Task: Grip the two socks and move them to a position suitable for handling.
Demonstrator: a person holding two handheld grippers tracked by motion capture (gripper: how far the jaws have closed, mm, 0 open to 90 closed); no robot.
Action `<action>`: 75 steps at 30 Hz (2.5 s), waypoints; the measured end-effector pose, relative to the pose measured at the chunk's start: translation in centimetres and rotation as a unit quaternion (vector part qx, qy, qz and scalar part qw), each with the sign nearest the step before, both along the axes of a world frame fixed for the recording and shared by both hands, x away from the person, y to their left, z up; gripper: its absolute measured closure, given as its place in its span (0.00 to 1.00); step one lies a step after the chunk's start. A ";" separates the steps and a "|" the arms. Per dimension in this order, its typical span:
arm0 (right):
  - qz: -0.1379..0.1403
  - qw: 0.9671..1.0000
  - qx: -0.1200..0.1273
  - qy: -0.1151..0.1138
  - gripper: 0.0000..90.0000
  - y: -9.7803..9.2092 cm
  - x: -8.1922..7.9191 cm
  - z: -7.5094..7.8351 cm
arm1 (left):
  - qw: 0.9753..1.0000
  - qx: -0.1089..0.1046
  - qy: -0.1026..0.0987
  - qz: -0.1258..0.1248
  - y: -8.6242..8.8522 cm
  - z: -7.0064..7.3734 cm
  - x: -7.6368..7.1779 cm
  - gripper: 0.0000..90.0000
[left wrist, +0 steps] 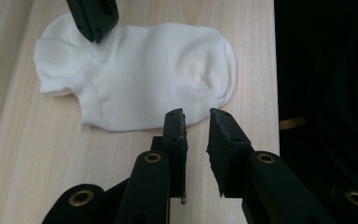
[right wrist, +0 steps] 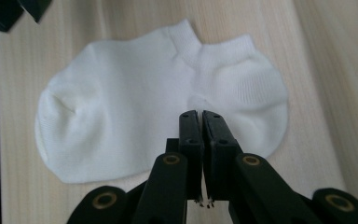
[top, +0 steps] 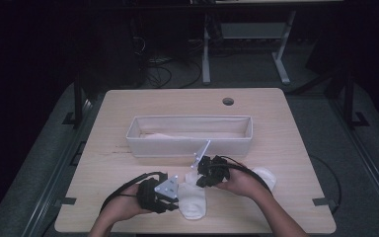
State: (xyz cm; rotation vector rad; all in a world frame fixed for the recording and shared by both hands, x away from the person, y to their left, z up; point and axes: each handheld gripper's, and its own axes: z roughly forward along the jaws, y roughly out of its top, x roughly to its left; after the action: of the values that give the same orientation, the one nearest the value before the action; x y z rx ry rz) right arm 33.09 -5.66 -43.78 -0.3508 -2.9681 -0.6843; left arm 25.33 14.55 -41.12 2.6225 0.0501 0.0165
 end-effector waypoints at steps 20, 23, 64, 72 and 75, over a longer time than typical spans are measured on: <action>-0.001 1.000 -0.016 0.000 0.94 0.1 0.0 -0.5 | 1.000 0.002 0.000 0.006 0.1 -0.1 0.2 0.83; -0.004 1.000 -0.016 -0.001 0.94 -0.2 0.0 -0.5 | 1.000 0.002 0.000 0.009 0.2 0.0 0.2 0.83; -0.148 0.988 -0.009 -0.040 0.72 -15.6 -1.2 3.2 | 0.998 -0.009 -0.003 0.058 2.4 0.2 0.9 0.70; -0.172 0.984 -0.018 -0.036 0.67 -17.5 -1.4 2.5 | 0.998 -0.013 -0.004 0.064 2.7 0.3 0.9 0.69; -0.183 0.982 -0.025 -0.032 0.64 -18.3 -1.3 2.2 | 0.998 -0.013 -0.004 0.066 2.9 0.4 1.0 0.68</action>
State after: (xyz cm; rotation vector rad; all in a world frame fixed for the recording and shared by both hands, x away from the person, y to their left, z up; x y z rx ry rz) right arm 31.76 -23.92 -41.58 -0.9114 -3.0145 -0.6605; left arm 26.32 17.43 -40.77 2.5896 0.2178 0.0729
